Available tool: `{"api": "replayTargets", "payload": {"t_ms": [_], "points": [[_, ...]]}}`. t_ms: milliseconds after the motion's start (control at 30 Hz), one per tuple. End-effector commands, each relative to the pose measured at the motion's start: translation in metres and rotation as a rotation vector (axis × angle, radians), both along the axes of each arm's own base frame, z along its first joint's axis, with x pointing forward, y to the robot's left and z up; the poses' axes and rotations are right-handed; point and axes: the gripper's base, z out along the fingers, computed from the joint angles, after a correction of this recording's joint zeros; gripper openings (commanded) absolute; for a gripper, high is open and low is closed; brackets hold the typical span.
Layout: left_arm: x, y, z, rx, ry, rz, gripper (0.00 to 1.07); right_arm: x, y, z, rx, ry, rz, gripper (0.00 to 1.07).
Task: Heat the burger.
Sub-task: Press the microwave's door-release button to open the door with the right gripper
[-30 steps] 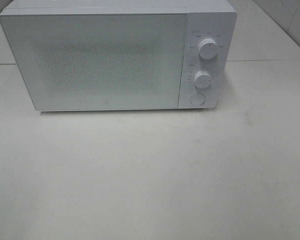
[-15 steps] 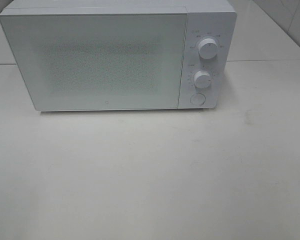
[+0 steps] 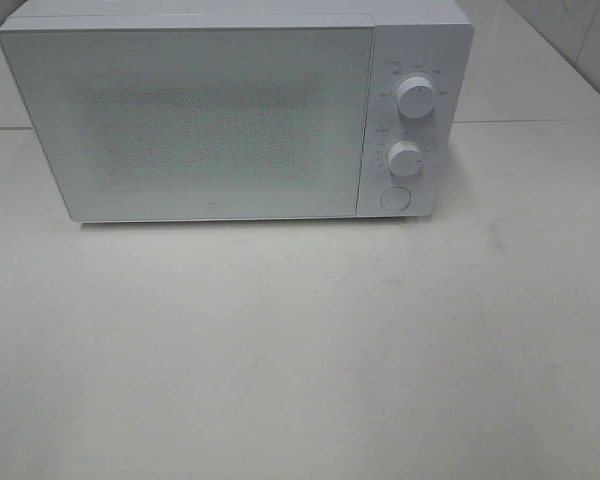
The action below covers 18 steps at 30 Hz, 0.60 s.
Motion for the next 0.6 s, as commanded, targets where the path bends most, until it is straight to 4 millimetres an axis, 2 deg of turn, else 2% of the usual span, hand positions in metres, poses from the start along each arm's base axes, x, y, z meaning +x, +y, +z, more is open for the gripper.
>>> {"api": "replayTargets", "payload": {"t_ms": [33, 67, 300, 400, 567, 600], "points": [[0.0, -0.001, -0.001, -0.01, 0.002, 0.0, 0.98, 0.018, 0.003, 0.006, -0.011, -0.022, -0.005, 0.76], [0.0, -0.001, -0.001, -0.01, 0.002, 0.0, 0.98, 0.018, 0.003, 0.006, -0.011, -0.022, -0.005, 0.76], [0.0, -0.001, -0.001, -0.01, 0.002, 0.0, 0.98, 0.055, 0.01, 0.001, -0.022, 0.033, 0.0, 0.76], [0.0, -0.001, -0.001, -0.01, 0.002, 0.0, 0.98, 0.064, 0.011, -0.001, -0.024, 0.042, 0.001, 0.76], [0.0, -0.001, -0.001, -0.01, 0.002, 0.0, 0.98, 0.093, 0.017, -0.008, -0.023, 0.05, 0.005, 0.76], [0.0, -0.001, -0.001, -0.01, 0.002, 0.0, 0.98, 0.093, 0.017, -0.008, -0.023, 0.05, 0.005, 0.76]]}}
